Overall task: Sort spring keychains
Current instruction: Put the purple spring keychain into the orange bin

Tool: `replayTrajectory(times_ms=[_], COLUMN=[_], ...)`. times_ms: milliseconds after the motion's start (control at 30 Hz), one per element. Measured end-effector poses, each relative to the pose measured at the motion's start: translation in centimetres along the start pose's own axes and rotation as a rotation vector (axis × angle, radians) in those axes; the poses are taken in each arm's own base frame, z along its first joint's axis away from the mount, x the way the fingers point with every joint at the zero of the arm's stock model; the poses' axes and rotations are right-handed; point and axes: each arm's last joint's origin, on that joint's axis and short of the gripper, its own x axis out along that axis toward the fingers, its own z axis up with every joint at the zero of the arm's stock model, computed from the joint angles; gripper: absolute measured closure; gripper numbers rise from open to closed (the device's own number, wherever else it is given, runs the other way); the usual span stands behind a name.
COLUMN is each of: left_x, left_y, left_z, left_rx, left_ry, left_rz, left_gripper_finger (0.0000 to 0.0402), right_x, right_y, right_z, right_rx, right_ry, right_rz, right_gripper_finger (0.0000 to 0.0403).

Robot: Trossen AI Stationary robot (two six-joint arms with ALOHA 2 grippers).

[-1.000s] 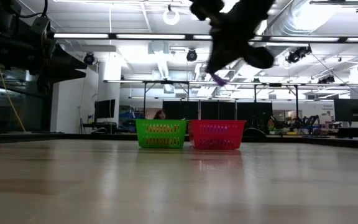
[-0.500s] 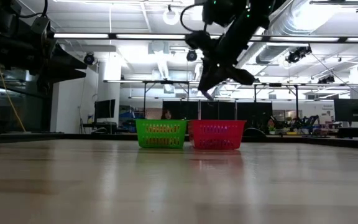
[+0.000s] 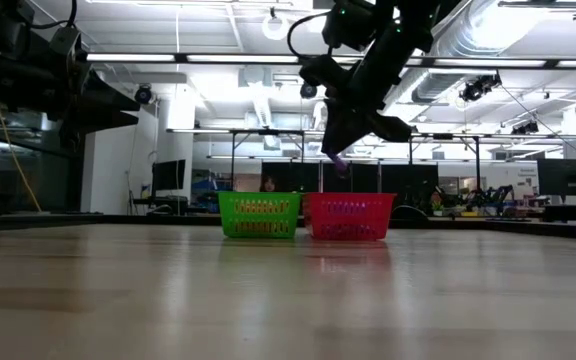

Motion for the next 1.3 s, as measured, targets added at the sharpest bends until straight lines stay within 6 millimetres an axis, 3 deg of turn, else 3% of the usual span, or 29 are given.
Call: replayTrajectory(times_ms=[533, 700, 933, 1300], left_x=[0.0, 0.0, 0.0, 0.0], left_y=[0.0, 0.0, 0.0, 0.0], left_z=[0.0, 0.0, 0.0, 0.0], left_rx=[0.0, 0.0, 0.0, 0.0], left_ry=[0.0, 0.001, 0.0, 0.0], left_rz=[0.001, 0.001, 0.0, 0.0], left_gripper_finger=[0.0275, 0.0275, 0.0275, 0.0275], right_x=[-0.2, -1.5, -4.8, -8.8], right_y=[-0.2, -0.2, -0.6, 0.3], right_z=[-0.1, -0.1, -0.8, -4.4], right_rx=[0.004, 0.003, -0.001, -0.037], right_ry=[0.028, 0.041, 0.069, 0.148], right_rz=[-0.004, 0.018, -0.009, -0.048], right_gripper_finger=[0.0234, 0.0232, 0.0244, 0.0247])
